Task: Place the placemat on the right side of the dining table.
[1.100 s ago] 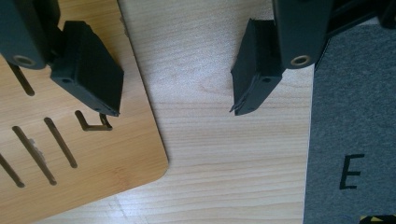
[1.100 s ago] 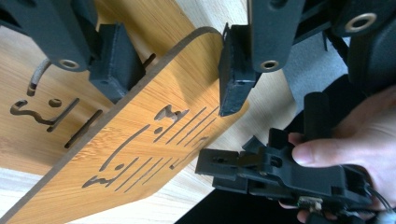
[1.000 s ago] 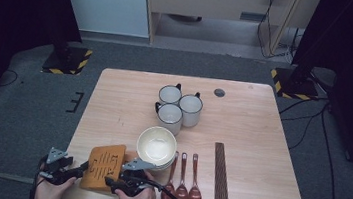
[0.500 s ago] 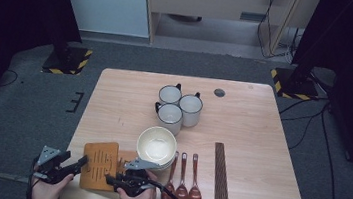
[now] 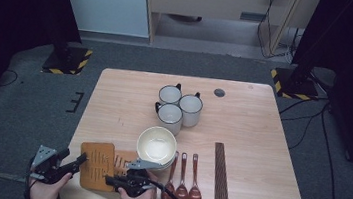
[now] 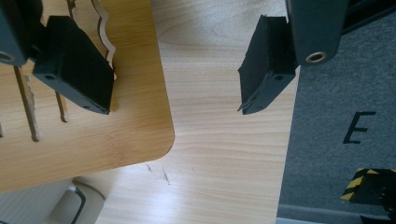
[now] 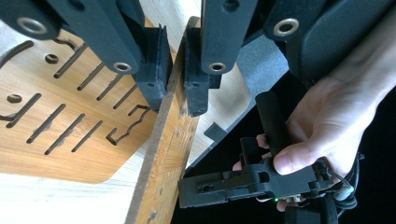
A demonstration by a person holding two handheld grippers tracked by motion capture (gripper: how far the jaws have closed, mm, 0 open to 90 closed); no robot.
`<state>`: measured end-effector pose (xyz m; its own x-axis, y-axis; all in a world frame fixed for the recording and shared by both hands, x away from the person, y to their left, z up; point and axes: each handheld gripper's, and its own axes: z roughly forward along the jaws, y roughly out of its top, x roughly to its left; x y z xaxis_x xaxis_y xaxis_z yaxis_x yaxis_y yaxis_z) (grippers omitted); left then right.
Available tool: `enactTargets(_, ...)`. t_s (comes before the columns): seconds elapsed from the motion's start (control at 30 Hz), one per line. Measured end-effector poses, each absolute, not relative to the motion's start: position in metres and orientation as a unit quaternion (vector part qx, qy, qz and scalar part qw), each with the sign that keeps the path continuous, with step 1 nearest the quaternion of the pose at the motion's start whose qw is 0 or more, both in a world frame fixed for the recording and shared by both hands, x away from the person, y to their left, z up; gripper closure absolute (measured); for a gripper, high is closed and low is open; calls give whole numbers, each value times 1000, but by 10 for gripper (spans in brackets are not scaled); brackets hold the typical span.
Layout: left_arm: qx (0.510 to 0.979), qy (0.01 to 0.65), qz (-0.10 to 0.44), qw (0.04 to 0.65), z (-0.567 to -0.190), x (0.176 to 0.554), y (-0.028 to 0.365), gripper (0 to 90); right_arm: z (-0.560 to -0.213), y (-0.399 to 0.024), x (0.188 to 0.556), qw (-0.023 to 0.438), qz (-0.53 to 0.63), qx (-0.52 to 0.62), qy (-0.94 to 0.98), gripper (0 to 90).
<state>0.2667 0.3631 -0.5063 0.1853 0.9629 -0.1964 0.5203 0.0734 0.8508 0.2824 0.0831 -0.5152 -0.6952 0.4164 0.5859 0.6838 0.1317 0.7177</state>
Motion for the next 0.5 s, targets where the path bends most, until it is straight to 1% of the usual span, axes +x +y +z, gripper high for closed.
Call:
enactTargets(0.2,622,582,261,454,-502,265,363,242,-517,80,284,134,-554,-385,-726,872)
enactTargets(0.5,623,573,266,462,-500,264,362,251,-514,78,282,123,-564,-385,-720,874)
